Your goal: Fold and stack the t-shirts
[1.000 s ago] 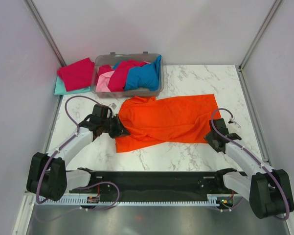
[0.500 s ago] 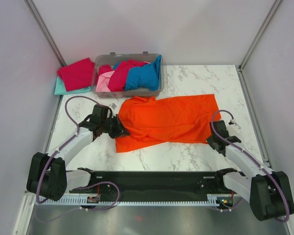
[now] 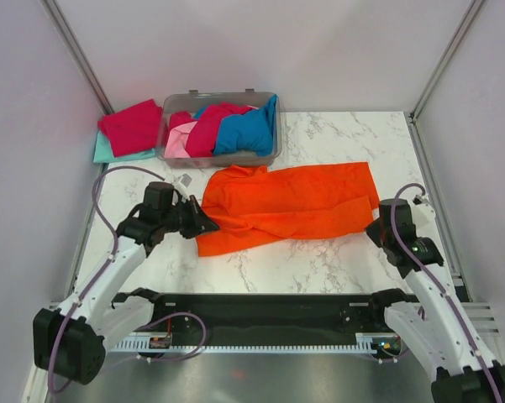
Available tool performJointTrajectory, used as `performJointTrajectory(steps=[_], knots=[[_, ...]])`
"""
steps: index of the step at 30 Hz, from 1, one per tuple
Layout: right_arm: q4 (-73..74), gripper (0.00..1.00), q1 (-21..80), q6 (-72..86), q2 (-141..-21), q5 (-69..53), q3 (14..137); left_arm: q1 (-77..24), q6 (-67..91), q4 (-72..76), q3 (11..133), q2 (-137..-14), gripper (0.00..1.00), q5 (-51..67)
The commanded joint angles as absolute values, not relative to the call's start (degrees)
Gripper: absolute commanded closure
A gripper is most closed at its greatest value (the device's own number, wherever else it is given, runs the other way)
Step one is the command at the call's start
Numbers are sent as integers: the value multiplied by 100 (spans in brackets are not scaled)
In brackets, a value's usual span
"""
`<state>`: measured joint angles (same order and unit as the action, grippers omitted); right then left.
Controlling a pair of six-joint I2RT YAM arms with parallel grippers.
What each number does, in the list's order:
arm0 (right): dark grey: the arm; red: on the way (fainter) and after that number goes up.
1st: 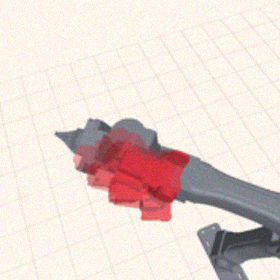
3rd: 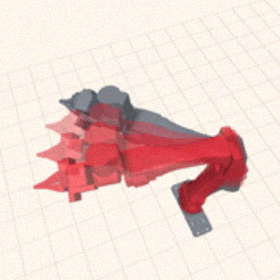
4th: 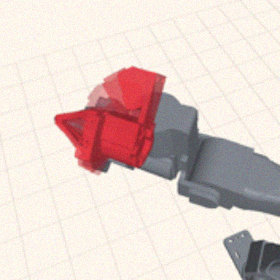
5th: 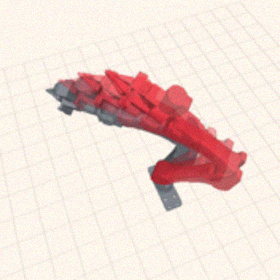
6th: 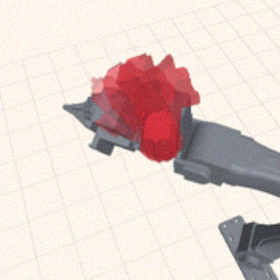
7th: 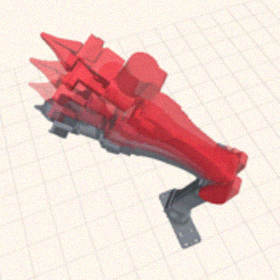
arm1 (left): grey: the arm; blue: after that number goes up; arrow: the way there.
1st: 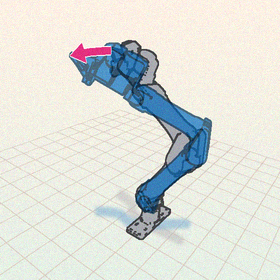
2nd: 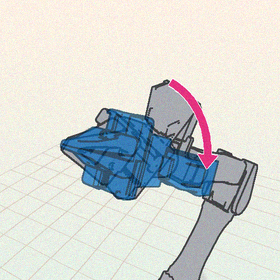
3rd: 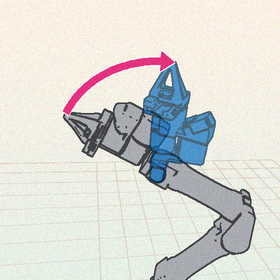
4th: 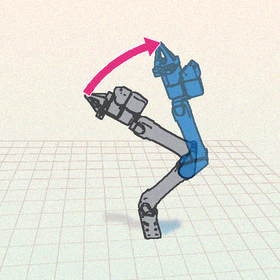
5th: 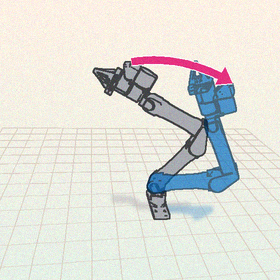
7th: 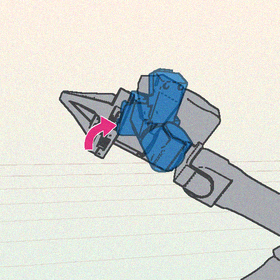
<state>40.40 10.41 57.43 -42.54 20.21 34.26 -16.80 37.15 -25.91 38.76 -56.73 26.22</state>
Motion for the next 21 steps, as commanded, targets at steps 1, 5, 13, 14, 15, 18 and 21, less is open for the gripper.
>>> performJointTrajectory(steps=[1, 5, 13, 14, 15, 18, 21], knots=[[5210, 100, 1055, 5669, -3745, 2127, 4094, -1670, 3533, -3216, 4183, -5248, 98, 2883], [5965, 100, 1055, 5721, -3052, 2171, 4482, -1722, 3796, -3515, 4087, -4581, 98, 3041], [7083, 100, 1055, 5845, -2251, 2487, 5133, -1924, 4095, -4209, 3709, -3674, 98, 3059], [7223, 100, 1055, 5845, -2163, 2487, 5133, -2029, 4183, -4245, 3622, -3630, 98, 3059], [7277, 100, 1046, 5845, -2119, 2496, 5107, -2091, 4236, -4297, 3578, -3543, 98, 3059], [7444, 100, 1055, 5845, -1881, 2505, 4975, -2390, 4490, -4386, 3411, -3419, 98, 3041], [7550, 100, 1046, 5880, -1679, 2540, 4869, -2706, 4807, -4447, 3279, -3235, 98, 2962]])
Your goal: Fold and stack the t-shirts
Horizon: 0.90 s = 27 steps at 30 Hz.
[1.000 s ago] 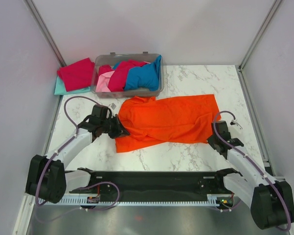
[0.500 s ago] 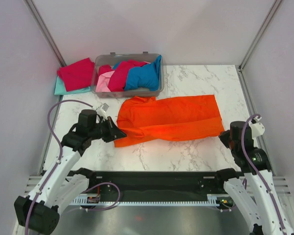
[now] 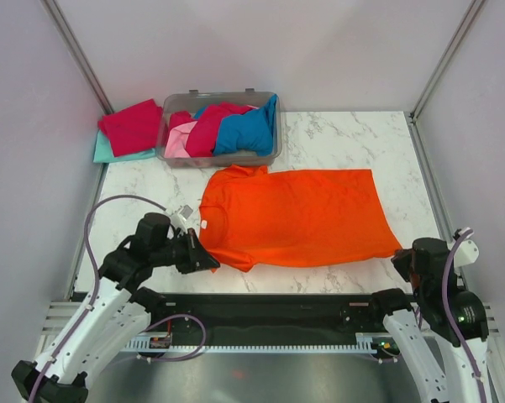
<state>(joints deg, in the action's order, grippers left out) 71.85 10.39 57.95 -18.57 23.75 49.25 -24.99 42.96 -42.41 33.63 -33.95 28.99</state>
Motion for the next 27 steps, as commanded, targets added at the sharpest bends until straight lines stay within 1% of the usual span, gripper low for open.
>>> performJointTrajectory(steps=[1, 4, 7, 10, 16, 19, 23, 27], knots=[[7559, 100, 1055, 5889, -1653, 2549, 4869, -2785, 4895, -4439, 3244, -3182, 98, 2936], [7506, 100, 1046, 5889, -1731, 2601, 4939, -3014, 5080, -4430, 3208, -3278, 98, 2883], [7357, 100, 1055, 5836, -1986, 2733, 5018, -3067, 4975, -4430, 3322, -3708, 98, 2874], [6892, 100, 1055, 5713, -2372, 2628, 4949, -3067, 4703, -4403, 3603, -4331, 98, 2830], [6180, 100, 1055, 5643, -3189, 2628, 4598, -3059, 4114, -4324, 4367, -5658, 98, 2514], [5627, 100, 1055, 5564, -3785, 2707, 4465, -3024, 3754, -4289, 4762, -6308, 98, 2435], [5134, 100, 1055, 5441, -4418, 2908, 4421, -2988, 3472, -4272, 5158, -6934, 98, 1979], [4659, 100, 1037, 5318, -5044, 2988, 4412, -2857, 3261, -4272, 5484, -7478, 98, 1793]])
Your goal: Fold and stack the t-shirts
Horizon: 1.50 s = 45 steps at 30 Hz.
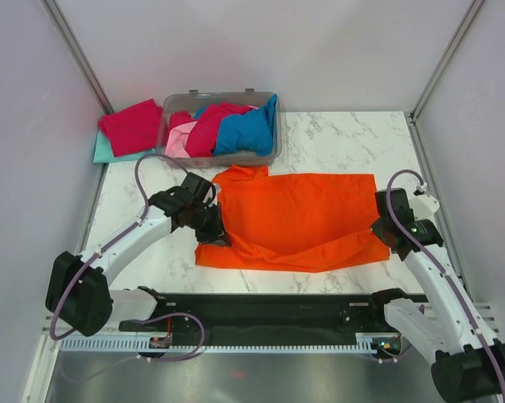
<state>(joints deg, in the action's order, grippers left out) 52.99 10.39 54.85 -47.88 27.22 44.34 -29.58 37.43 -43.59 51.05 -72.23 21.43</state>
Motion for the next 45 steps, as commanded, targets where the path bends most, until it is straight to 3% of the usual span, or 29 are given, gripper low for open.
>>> performJointTrajectory(steps=[1, 14, 22, 24, 26, 27, 28, 29, 31, 40, 45], knots=[[4475, 100, 994, 5300, -5280, 2997, 4403, -2778, 3191, -4280, 5589, -7575, 98, 1776], [3261, 100, 378, 4922, -6609, 2892, 4026, -2320, 2725, -4210, 6179, -8797, 94, 1696], [2866, 100, 62, 4808, -7259, 2786, 3999, -2119, 2698, -4026, 6100, -9132, 75, 1468], [2726, 94, -148, 4633, -7408, 2602, 4156, -2005, 2689, -4017, 6152, -9141, 70, 1345], [2725, 77, -316, 4335, -7707, 2375, 4559, -1829, 2690, -4069, 6257, -9071, 65, 1213], [2733, 66, -508, 4194, -7926, 2225, 4727, -1811, 2707, -4122, 6362, -8992, 64, 1161], [2812, 35, -579, 4071, -8006, 2128, 4903, -1819, 2733, -4157, 6398, -8869, 61, 1099], [2917, 19, -615, 3974, -8059, 2110, 5078, -1819, 2786, -4157, 6381, -8590, 59, 1046], [3216, 3, -694, 3841, -7964, 2214, 5396, -1819, 2961, -4157, 6233, -8228, 48, 958], [3243, 2, -861, 4217, -5803, 486, 3676, -1846, 4042, -3762, 4117, -6084, 45, 1152], [3567, 2, -879, 4465, -4397, 615, 2813, -1863, 4403, -3586, 3411, -5573, 43, 1055]])
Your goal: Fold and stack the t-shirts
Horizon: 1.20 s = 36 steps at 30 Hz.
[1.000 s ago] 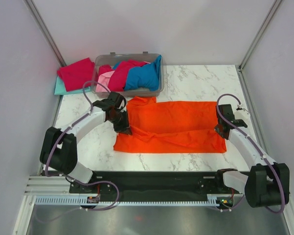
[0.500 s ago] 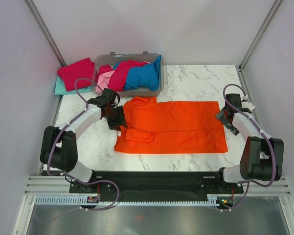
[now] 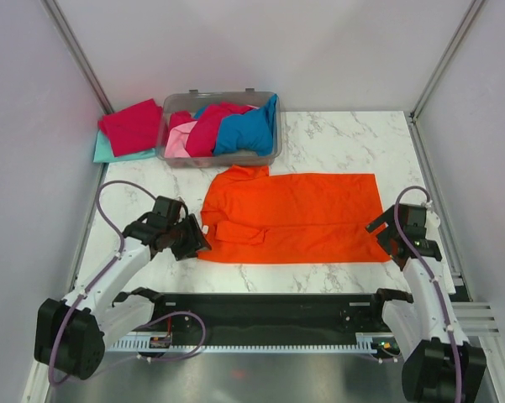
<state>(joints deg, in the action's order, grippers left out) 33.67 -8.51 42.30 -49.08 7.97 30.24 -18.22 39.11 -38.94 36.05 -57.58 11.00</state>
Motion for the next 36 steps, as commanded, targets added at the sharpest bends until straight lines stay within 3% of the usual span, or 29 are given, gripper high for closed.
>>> performJointTrajectory(steps=[1, 11, 15, 16, 19, 20, 21, 22, 23, 27, 36], knots=[[3577, 3, -879, 4508, -4308, 572, 2725, -1863, 4447, -3551, 3384, -5546, 43, 1020], [3287, 13, -905, 5247, -4527, 809, 1996, -1854, 4684, -2638, 2874, -5809, 41, 773], [3138, 26, -905, 5396, -4482, 844, 1846, -1854, 4746, -2207, 2646, -6230, 42, 870], [3120, 35, -905, 5414, -4517, 818, 1820, -1863, 4763, -2067, 2619, -6275, 43, 914], [3094, 55, -905, 5396, -4570, 826, 1819, -1854, 4808, -1820, 2531, -6346, 60, 949], [3102, 61, -905, 5396, -4544, 817, 1828, -1854, 4808, -1793, 2523, -6337, 76, 958], [3103, 77, -905, 5396, -4527, 809, 1819, -1846, 4808, -1802, 2540, -6302, 83, 958], [3103, 83, -905, 5379, -4526, 774, 1811, -1854, 4782, -1819, 2557, -6189, 93, 941], [3103, 86, -905, 5370, -4526, 747, 1802, -1846, 4781, -1863, 2575, -6109, 97, 906], [3225, 100, -905, 5370, -4386, 782, 1846, -1837, 4825, -2486, 2715, -5591, 98, 484], [3902, 100, -914, 5651, -3718, 792, 2083, -1775, 5299, -3761, 2812, -4316, 98, 395]])
